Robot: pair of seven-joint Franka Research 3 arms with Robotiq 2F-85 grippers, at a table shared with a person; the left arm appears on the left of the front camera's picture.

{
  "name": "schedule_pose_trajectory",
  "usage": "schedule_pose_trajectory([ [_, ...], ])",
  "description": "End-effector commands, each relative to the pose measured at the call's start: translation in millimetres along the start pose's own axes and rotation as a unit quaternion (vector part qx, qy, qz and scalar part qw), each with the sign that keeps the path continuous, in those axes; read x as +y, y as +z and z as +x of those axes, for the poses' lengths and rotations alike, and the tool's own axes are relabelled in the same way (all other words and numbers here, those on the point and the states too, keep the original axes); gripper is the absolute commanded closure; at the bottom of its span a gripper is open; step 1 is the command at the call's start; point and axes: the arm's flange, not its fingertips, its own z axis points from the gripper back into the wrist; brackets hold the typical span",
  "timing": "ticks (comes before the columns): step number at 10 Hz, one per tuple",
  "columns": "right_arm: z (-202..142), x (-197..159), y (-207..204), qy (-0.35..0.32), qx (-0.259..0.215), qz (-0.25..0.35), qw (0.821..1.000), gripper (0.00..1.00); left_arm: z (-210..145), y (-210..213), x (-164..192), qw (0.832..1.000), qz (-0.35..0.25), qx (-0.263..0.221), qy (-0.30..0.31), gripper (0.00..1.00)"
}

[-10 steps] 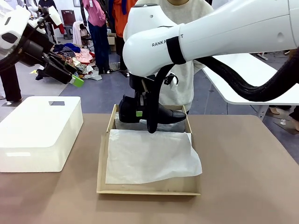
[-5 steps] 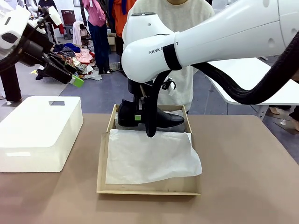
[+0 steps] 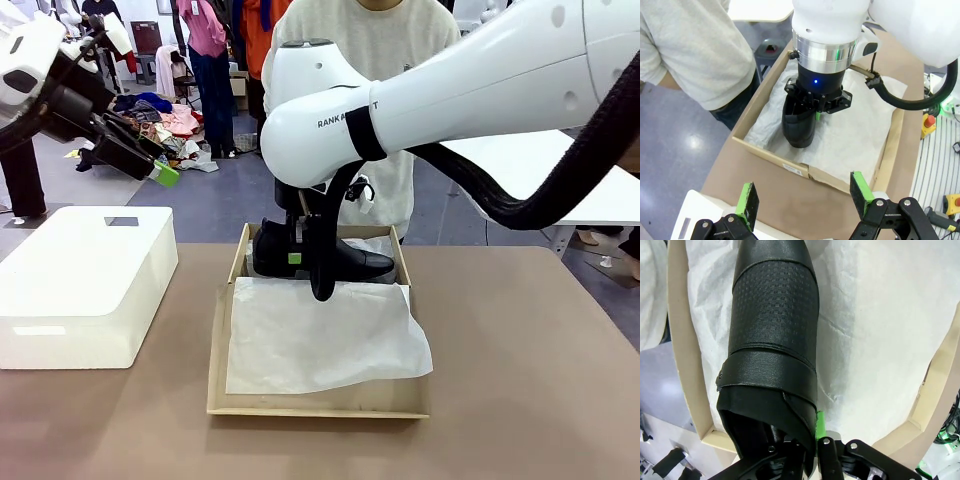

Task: Pack the shoes into the box.
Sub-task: Place the other shoe of the Shoes into the Shoes Box.

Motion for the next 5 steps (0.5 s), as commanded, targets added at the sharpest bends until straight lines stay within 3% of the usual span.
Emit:
schedule_pose_trajectory([
  [1, 0, -7, -6, -0.021, 0.002, 0.023, 1.0, 1.0, -1, 0, 2, 1.0, -0.005, -0.005, -0.006, 0.04],
  [5, -1, -7, -25, -0.03, -0.009, 0.019, 0.999, 1.0, -1, 0, 2, 1.0, -0.005, -0.005, -0.006, 0.04],
])
